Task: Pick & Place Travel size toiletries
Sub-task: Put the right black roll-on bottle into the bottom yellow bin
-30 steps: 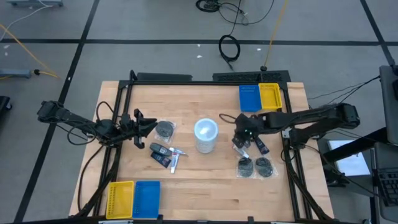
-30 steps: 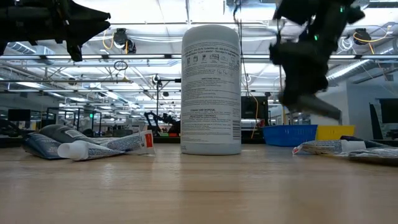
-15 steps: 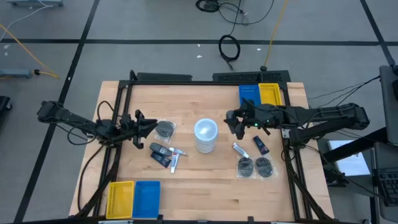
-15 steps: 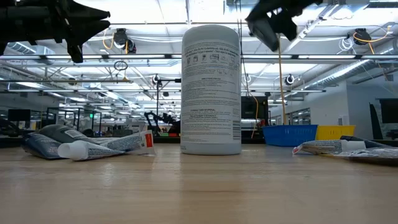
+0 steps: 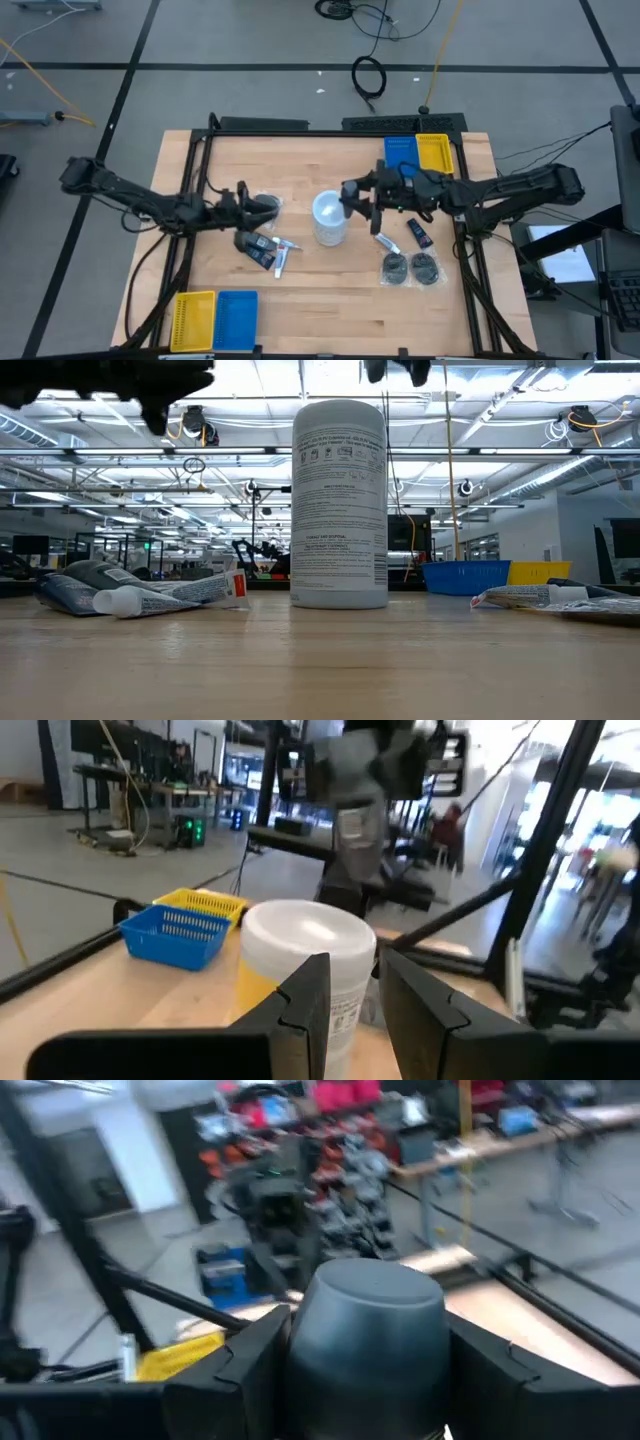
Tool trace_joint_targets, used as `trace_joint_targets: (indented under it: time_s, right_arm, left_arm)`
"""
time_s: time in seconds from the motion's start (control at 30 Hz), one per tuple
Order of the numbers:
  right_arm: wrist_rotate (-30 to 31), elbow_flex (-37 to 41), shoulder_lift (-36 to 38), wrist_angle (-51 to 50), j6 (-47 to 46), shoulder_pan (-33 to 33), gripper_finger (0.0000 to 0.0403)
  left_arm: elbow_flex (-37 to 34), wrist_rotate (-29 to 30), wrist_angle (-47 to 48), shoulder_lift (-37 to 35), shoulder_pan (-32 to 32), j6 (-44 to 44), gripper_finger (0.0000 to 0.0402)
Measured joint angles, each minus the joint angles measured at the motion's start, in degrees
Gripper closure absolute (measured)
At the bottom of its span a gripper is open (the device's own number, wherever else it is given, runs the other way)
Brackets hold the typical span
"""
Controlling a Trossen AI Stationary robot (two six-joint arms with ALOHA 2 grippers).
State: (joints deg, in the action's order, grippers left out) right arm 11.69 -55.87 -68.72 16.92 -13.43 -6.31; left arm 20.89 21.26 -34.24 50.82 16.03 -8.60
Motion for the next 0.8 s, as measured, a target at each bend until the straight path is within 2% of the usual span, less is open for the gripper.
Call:
trace_joint_targets:
  time_s: [0.23, 0.6, 0.7, 0.8]
  right_arm:
    - [0.06, 0.02, -2.66, 8.90, 7.24, -4.58, 0.0208]
    - [0.53, 0.02, -3.44, 9.86, 10.32, -8.20, 0.0208]
    - [0.56, 0.02, -3.44, 10.06, 11.73, -9.22, 0.0208]
    - [0.67, 0.02, -3.44, 10.07, 12.56, -9.91, 0.0208]
  left_arm:
    - [8.06, -4.10, -0.40, 11.89, 0.00, 3.70, 0.0313]
    - [20.69, -10.21, -0.29, 26.63, 0.00, 9.90, 0.0311]
    - [22.83, -10.79, -0.12, 29.16, 0.00, 10.91, 0.0287]
    - [24.43, -9.53, 0.23, 30.50, -0.04, 10.89, 0.0242]
